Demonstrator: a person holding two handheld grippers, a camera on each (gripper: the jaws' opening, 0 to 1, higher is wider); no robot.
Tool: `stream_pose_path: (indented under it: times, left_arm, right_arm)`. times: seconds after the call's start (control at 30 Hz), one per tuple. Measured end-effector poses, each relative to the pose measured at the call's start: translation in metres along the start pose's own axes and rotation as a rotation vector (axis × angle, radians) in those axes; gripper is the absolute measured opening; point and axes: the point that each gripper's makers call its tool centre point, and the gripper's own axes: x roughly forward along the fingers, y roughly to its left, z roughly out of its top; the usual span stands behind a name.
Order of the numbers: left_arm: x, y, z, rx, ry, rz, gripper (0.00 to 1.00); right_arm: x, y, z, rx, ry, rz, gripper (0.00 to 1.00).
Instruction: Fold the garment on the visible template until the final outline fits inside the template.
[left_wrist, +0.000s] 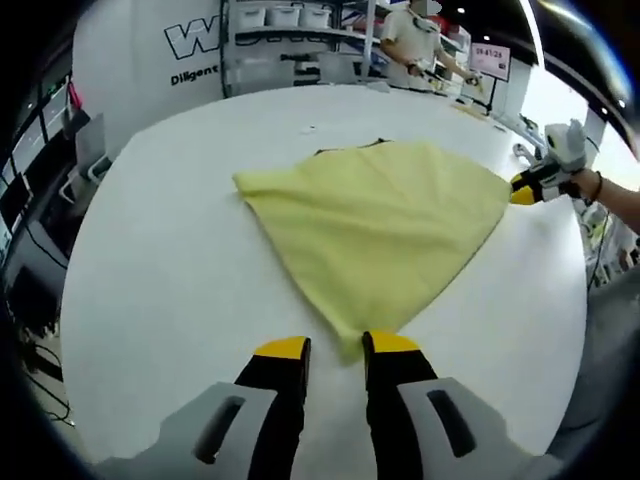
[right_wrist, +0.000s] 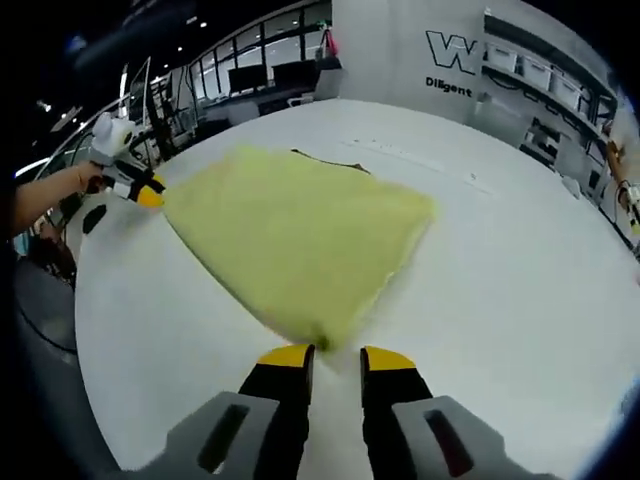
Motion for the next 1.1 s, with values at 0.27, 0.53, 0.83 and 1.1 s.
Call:
stream_pose_path:
  times: [0.27, 0.53, 0.83, 1.1]
  left_arm:
    - [0.003, -0.009, 0.001, 0.037, -0.007, -0.033, 0.10]
    - [-0.002, -0.007, 0.005, 0.092, -0.017, -0.016, 0.07]
    - [-0.001, -0.011, 0.001, 0.094, 0.000, -0.030, 0.07]
    - [-0.003, -0.014, -0.002, 0.148, 0.017, -0.017, 0.07]
  right_arm:
    - [0.003, 0.001, 0.002, 0.056, -0.035, 0.016, 0.00]
    - [-0.006, -0.006, 0.006, -0.158, 0.002, 0.015, 0.00]
    - [-0.012, -0.004, 0.001, -0.146, 0.014, 0.080, 0.00]
    - [-0.010, 0.002, -0.014, -0.130, 0.047, 0.087, 0.00]
